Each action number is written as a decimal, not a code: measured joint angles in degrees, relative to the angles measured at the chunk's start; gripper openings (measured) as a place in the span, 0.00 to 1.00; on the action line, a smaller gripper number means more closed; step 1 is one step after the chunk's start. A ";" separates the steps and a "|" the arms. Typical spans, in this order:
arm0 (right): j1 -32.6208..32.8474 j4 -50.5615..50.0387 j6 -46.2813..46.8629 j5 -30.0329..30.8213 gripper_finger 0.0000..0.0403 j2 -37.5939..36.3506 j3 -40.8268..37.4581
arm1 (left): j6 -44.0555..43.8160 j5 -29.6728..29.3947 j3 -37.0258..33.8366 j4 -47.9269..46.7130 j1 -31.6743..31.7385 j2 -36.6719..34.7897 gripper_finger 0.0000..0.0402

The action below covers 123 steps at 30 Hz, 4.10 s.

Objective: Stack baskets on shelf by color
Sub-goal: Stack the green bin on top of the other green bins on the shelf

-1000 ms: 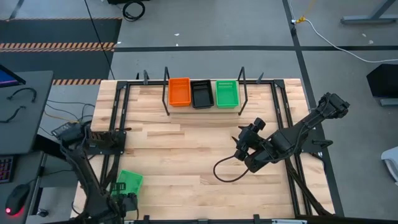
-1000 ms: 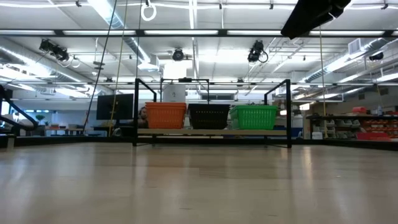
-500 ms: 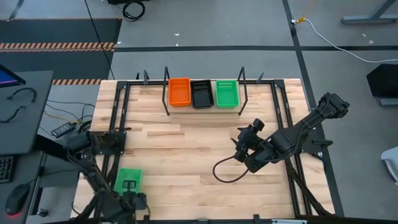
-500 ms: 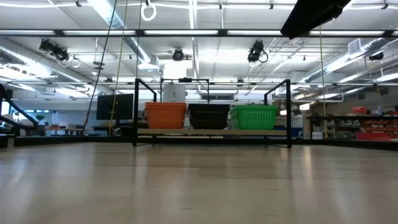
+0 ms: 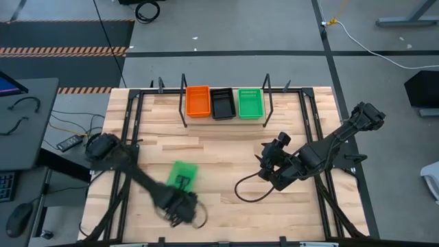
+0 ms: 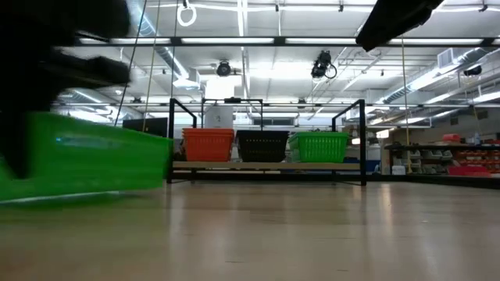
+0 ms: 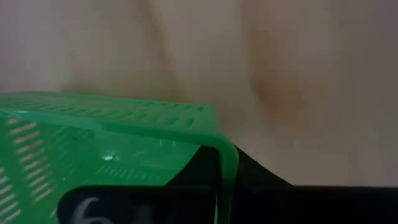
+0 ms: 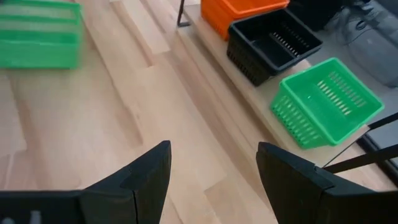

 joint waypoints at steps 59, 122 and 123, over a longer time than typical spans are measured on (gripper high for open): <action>-12.31 24.90 -34.98 -31.81 0.69 44.97 32.40 | -10.05 -22.77 -30.34 24.74 1.15 -30.96 0.57; -46.71 -24.15 -65.99 -35.88 0.01 20.68 34.01 | -11.48 -27.26 -30.38 29.94 -1.12 -30.75 0.46; -47.39 -23.25 -66.69 -35.91 0.01 20.68 33.07 | -11.46 -27.24 -30.38 29.96 -1.14 -30.75 0.46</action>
